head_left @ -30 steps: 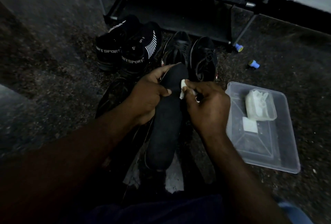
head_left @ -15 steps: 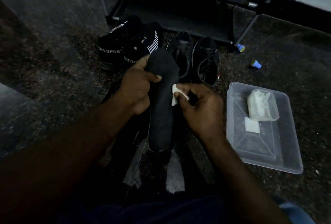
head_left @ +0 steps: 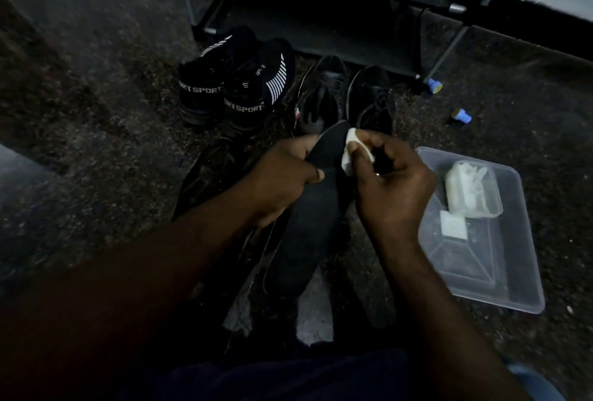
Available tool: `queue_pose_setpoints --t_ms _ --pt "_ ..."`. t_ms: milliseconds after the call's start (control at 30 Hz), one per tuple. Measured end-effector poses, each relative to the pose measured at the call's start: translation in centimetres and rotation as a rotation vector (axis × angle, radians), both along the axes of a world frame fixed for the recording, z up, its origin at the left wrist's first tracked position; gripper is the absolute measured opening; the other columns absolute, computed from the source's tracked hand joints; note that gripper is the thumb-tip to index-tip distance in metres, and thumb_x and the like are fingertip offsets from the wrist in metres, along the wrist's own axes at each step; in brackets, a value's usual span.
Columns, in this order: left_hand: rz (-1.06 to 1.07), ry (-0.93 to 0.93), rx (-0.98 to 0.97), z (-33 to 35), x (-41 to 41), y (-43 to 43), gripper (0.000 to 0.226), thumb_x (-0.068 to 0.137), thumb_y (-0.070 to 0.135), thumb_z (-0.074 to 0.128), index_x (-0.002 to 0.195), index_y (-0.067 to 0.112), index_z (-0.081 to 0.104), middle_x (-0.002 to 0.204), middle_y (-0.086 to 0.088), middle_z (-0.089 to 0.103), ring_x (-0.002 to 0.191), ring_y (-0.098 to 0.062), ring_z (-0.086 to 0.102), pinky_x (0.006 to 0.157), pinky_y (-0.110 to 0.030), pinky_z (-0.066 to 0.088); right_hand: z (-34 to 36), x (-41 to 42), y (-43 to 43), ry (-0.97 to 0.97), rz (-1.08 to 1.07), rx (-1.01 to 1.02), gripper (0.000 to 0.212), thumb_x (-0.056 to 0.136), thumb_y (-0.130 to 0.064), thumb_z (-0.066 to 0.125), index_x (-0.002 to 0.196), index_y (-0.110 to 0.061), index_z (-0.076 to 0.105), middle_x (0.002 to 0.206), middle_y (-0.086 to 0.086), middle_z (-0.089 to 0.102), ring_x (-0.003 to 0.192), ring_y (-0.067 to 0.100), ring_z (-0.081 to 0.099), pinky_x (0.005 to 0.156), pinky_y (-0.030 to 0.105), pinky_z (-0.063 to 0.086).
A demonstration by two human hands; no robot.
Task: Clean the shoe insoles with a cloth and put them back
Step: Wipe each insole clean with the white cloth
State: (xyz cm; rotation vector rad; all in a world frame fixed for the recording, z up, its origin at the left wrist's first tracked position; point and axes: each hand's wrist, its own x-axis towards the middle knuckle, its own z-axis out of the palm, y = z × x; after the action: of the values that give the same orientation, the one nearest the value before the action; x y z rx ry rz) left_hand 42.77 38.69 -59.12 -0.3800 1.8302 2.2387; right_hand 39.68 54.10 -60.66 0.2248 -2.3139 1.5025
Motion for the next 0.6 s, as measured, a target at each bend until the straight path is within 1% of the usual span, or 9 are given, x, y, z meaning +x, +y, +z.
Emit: queue_pose_setpoints --t_ms 100,200,267,333,367,400,467,500,600 --pt "-0.078 0.021 -0.032 -0.1 0.1 0.1 0.062 0.08 -0.014 0.049 0.135 0.01 0.064 0.121 -0.017 0.074 0.117 -0.036 0.069 0.107 -0.062 0.048 0.3 -0.1 0.1 0.084 0.021 0.03 0.014 0.093 -0.021 0.075 0.107 -0.022 0.079 0.101 -0.01 0.075 0.094 0.013 0.071 0.079 0.048 0.058" --pt "-0.03 0.025 -0.019 0.1 0.2 0.0 0.06 0.083 -0.022 0.045 0.134 0.005 0.064 0.121 -0.021 0.072 0.116 -0.038 0.069 0.106 -0.058 0.05 0.0 -0.3 0.3 0.063 0.027 0.067 0.016 0.092 -0.022 0.074 0.108 -0.022 0.079 0.101 -0.01 0.075 0.093 0.011 0.07 0.08 0.046 0.058" --pt "0.053 0.033 0.024 0.4 0.0 -0.3 0.058 0.083 -0.022 0.046 0.134 0.0 0.062 0.12 -0.024 0.071 0.111 -0.039 0.07 0.099 -0.052 0.054 -0.3 -0.2 0.2 0.014 0.05 0.052 0.017 0.091 -0.022 0.075 0.107 -0.024 0.079 0.101 -0.011 0.075 0.094 0.009 0.071 0.081 0.043 0.058" --pt "0.154 0.028 0.065 0.6 -0.5 -0.7 0.055 0.085 -0.023 0.043 0.131 0.001 0.063 0.111 -0.018 0.073 0.099 -0.028 0.071 0.088 -0.04 0.058 -0.3 0.1 0.0 -0.036 0.081 0.051 0.017 0.09 -0.022 0.075 0.106 -0.026 0.079 0.1 -0.013 0.075 0.093 0.006 0.071 0.081 0.038 0.059" --pt "0.19 0.027 0.076 0.7 -0.7 -0.9 0.055 0.086 -0.024 0.043 0.129 0.003 0.064 0.108 -0.015 0.074 0.095 -0.024 0.071 0.084 -0.036 0.059 -0.4 0.2 -0.2 -0.061 0.093 0.059 0.017 0.089 -0.022 0.075 0.105 -0.027 0.079 0.099 -0.014 0.075 0.092 0.005 0.071 0.081 0.035 0.059" --pt "0.22 0.027 0.091 0.8 -0.8 -1.2 0.055 0.086 -0.023 0.042 0.129 0.004 0.064 0.109 -0.015 0.075 0.095 -0.023 0.071 0.084 -0.036 0.059 -0.4 0.3 -0.3 -0.086 0.109 0.064 0.016 0.089 -0.022 0.075 0.104 -0.026 0.079 0.097 -0.014 0.075 0.091 0.004 0.071 0.081 0.034 0.059" --pt "0.267 0.033 0.148 0.8 -1.0 -1.7 0.056 0.087 -0.022 0.042 0.133 0.002 0.062 0.12 -0.018 0.073 0.101 -0.026 0.071 0.088 -0.039 0.059 -0.6 0.4 -0.5 -0.146 0.156 0.053 0.014 0.089 -0.023 0.075 0.101 -0.026 0.078 0.093 -0.014 0.075 0.088 0.006 0.071 0.081 0.036 0.06" --pt "0.289 0.038 0.181 0.8 -1.1 -1.8 0.055 0.087 -0.022 0.043 0.133 0.002 0.062 0.121 -0.019 0.072 0.103 -0.027 0.071 0.089 -0.04 0.059 -0.7 0.4 -0.6 -0.19 0.179 0.037 0.013 0.088 -0.023 0.075 0.101 -0.026 0.078 0.09 -0.013 0.074 0.086 0.007 0.071 0.081 0.037 0.06" --pt "0.341 0.052 0.25 0.7 -1.3 -2.2 0.05 0.088 -0.022 0.042 0.118 0.008 0.068 0.105 -0.008 0.078 0.096 -0.022 0.074 0.084 -0.036 0.061 -0.8 0.6 -0.9 -0.358 0.214 -0.049 0.013 0.087 -0.018 0.077 0.098 -0.026 0.077 0.087 -0.007 0.074 0.083 0.013 0.071 0.08 0.036 0.06"
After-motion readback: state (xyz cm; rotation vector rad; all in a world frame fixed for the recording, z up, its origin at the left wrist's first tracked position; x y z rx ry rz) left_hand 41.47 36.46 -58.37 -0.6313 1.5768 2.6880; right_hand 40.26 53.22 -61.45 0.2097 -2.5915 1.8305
